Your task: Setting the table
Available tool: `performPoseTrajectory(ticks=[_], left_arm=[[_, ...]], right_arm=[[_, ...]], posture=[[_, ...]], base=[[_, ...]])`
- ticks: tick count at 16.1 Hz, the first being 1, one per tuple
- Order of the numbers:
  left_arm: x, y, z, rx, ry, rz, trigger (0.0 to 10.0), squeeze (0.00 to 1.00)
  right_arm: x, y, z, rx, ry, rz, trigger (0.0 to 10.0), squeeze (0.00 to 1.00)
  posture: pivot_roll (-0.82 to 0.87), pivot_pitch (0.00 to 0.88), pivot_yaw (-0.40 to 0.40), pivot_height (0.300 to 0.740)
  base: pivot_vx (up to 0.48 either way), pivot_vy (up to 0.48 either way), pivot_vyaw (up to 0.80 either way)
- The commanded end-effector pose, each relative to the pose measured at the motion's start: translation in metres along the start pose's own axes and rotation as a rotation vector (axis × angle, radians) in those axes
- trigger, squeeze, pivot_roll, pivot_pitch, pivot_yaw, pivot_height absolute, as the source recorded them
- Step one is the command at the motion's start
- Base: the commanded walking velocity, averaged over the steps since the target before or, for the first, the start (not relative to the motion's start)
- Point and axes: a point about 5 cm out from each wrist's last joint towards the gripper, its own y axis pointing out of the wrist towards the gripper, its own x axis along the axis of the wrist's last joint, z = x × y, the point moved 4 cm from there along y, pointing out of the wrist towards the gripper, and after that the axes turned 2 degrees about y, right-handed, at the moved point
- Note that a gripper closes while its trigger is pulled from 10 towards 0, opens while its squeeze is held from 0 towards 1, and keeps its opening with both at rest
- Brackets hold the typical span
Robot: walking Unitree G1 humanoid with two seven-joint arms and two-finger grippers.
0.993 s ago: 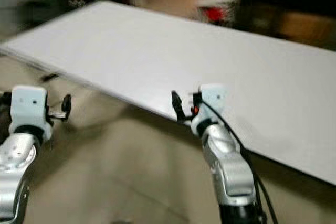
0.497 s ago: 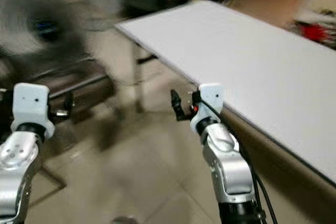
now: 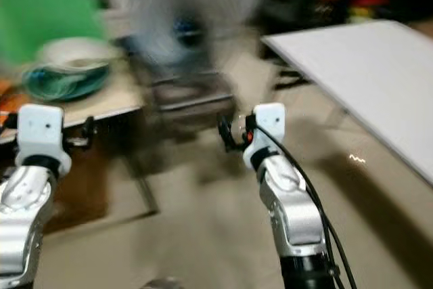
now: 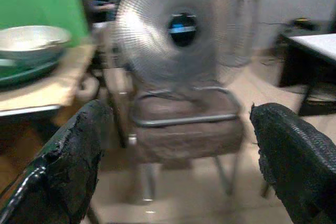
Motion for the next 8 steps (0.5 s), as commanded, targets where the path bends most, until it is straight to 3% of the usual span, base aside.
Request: performPoseTrajectory(ticks=[1,8], left_arm=[[0.000,0.004,-0.005,-0.009,-0.009,0.000,10.0,0.00],[0.001,0.016,-0.024,-0.068,-0.016,-0.013,10.0,0.00]], right_arm=[[-0.003,-0.001,-0.007,-0.022,0.002,0.006,10.0,0.00],[-0.003,-0.006,-0.021,-0.081,-0.006,-0.009,10.0,0.00]], posture=[[0.12,0.000,0.028,0.740],[0.07,0.000,0.064,0.740]], base=[[0.000,-0.364,0.80],[0.000,-0.480,0.80]])
